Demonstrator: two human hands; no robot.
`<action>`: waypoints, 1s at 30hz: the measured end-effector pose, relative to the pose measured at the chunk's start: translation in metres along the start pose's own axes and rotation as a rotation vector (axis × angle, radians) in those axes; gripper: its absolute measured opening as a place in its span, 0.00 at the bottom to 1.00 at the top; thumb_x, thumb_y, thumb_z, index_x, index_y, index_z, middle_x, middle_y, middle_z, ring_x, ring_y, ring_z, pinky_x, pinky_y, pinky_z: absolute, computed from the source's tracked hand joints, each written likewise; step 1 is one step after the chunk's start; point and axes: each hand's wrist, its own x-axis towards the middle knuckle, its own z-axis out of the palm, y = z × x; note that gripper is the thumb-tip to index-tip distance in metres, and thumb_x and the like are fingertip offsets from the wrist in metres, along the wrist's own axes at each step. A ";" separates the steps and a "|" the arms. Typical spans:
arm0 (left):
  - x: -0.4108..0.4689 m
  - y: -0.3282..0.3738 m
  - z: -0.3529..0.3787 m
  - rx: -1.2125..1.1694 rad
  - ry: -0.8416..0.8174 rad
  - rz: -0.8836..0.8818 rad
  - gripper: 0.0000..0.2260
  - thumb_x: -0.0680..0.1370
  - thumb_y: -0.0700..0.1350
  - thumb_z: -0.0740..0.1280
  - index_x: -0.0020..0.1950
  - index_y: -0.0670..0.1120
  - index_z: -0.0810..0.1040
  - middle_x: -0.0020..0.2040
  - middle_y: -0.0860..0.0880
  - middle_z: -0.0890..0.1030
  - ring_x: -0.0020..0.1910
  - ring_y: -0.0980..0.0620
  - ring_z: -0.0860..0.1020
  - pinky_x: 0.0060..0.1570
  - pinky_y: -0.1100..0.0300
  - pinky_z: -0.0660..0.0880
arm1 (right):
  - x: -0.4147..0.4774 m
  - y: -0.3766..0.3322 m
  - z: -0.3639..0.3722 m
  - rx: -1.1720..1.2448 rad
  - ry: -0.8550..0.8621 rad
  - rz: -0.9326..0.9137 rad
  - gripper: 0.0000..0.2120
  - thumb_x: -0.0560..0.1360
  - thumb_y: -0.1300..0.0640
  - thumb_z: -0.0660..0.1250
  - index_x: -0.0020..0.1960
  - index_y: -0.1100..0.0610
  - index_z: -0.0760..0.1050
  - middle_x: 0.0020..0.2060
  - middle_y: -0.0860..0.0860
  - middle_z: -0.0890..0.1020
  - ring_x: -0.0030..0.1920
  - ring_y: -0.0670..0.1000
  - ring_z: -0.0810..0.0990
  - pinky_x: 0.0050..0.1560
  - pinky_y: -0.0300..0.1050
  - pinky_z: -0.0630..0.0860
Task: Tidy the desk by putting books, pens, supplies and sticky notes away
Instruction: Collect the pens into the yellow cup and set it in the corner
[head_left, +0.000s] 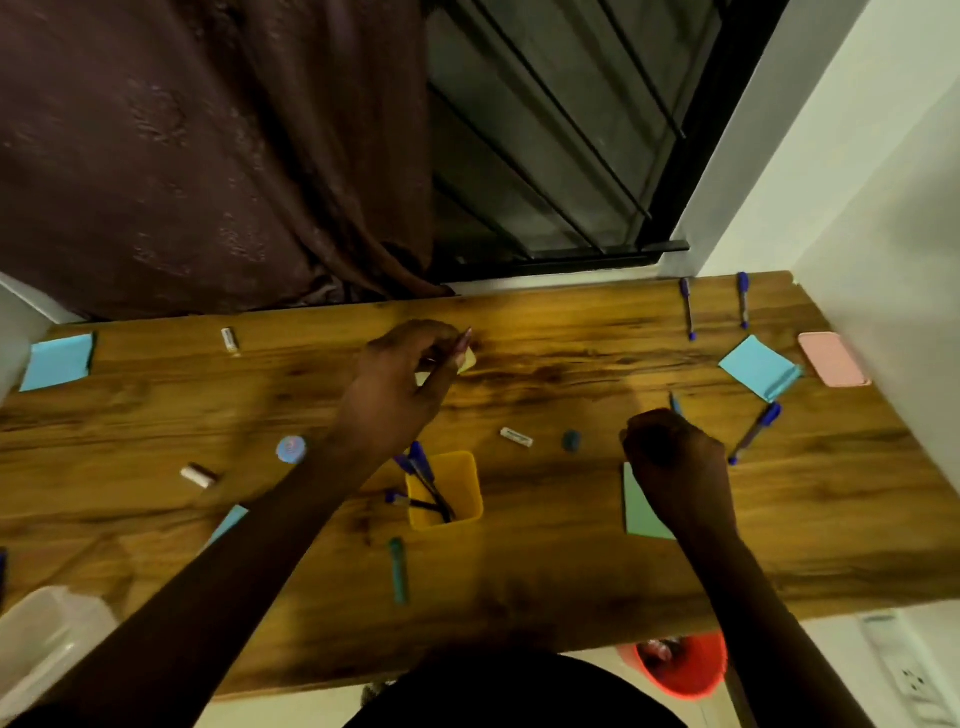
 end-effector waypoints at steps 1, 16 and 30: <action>0.000 0.006 0.009 -0.007 -0.018 0.003 0.07 0.80 0.43 0.70 0.58 0.45 0.83 0.52 0.51 0.84 0.50 0.58 0.83 0.52 0.64 0.80 | 0.009 0.014 -0.001 -0.076 -0.009 -0.005 0.04 0.77 0.57 0.72 0.51 0.55 0.84 0.44 0.51 0.87 0.40 0.50 0.85 0.39 0.34 0.68; -0.004 0.064 0.057 -0.137 0.160 -0.207 0.07 0.79 0.41 0.73 0.56 0.48 0.82 0.47 0.56 0.85 0.46 0.55 0.85 0.46 0.57 0.82 | 0.079 0.118 0.012 -0.146 -0.348 0.347 0.21 0.73 0.57 0.76 0.63 0.59 0.76 0.49 0.60 0.84 0.44 0.61 0.84 0.43 0.56 0.84; -0.080 0.052 0.014 -0.186 0.297 -0.364 0.12 0.77 0.36 0.73 0.59 0.41 0.82 0.49 0.48 0.86 0.49 0.50 0.85 0.45 0.49 0.84 | 0.074 -0.006 -0.006 0.737 -0.547 0.222 0.11 0.75 0.62 0.75 0.57 0.56 0.83 0.48 0.52 0.87 0.49 0.51 0.87 0.52 0.50 0.84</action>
